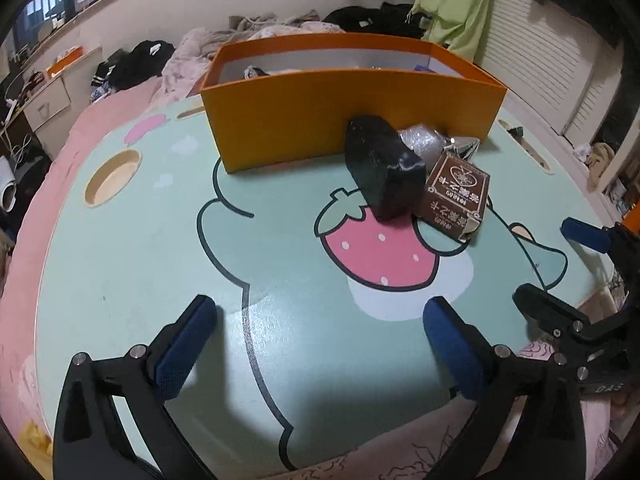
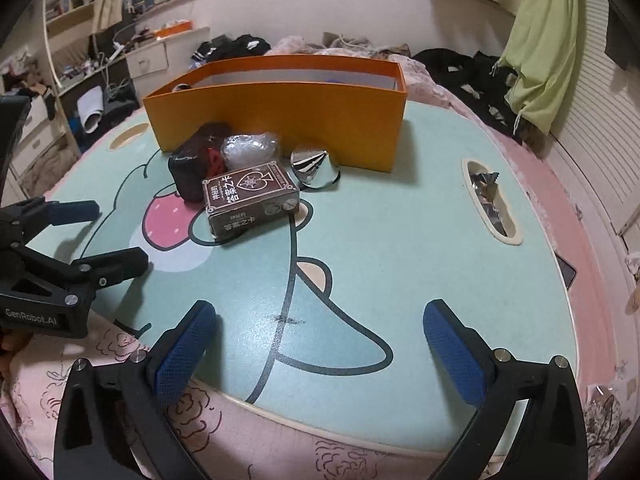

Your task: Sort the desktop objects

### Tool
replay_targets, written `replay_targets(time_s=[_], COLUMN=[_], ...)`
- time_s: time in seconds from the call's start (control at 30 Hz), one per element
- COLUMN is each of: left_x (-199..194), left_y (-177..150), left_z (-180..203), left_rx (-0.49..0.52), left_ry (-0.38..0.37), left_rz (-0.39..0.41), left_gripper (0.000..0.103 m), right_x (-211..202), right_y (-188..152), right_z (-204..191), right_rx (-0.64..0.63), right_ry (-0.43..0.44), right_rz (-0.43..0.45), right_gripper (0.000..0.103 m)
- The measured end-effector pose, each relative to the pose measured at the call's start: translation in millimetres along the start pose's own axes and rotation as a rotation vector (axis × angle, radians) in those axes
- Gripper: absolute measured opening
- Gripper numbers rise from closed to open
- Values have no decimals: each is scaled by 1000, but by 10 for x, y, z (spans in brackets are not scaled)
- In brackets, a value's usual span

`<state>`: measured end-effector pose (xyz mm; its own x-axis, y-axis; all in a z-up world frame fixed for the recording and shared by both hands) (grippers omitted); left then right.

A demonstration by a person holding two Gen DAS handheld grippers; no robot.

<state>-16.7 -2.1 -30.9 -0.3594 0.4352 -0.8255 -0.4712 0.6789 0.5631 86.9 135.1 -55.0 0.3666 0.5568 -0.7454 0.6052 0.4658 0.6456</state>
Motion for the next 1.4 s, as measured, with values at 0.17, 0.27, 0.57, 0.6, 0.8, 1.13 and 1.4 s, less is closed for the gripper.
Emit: replay_targets(time_s=[0.17, 0.27, 0.57, 0.6, 0.8, 1.13, 1.4], left_x=[9, 7, 5, 4, 3, 2, 1], left_y=[-27, -29, -32, -36, -36, -37, -39], left_z=[0, 0, 0, 0, -1, 1, 3], left_rx=[0, 0, 0, 1, 1, 1, 1], left_ry=[0, 0, 0, 0, 0, 0, 0], left_rz=[2, 2, 3, 3, 3, 3, 3], left_gripper=[103, 103, 103, 103, 103, 103, 103], right_x=[5, 5, 6, 5, 6, 9, 9], right_y=[2, 2, 0, 0, -3, -6, -9], right_z=[-3, -2, -1, -3, -1, -1, -1], right_rx=[1, 1, 3, 4, 5, 7, 8], right_ry=[-1, -2, -4, -4, -5, -7, -9], right_rz=[0, 0, -1, -1, -2, -2, -2], right_gripper=[103, 103, 103, 103, 103, 103, 103])
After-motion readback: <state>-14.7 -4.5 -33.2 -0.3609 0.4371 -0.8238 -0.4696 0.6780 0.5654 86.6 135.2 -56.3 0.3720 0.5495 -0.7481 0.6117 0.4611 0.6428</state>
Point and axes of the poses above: each gripper's, at about its wrist camera, not at the fingertips, and x roughly the way its jaws point, z to its right, y to its top, the point moved 2 cm from there along x, roughly the way its jaws point, and after that the axes turned 4 degrees about x, right-handed, at the moved point
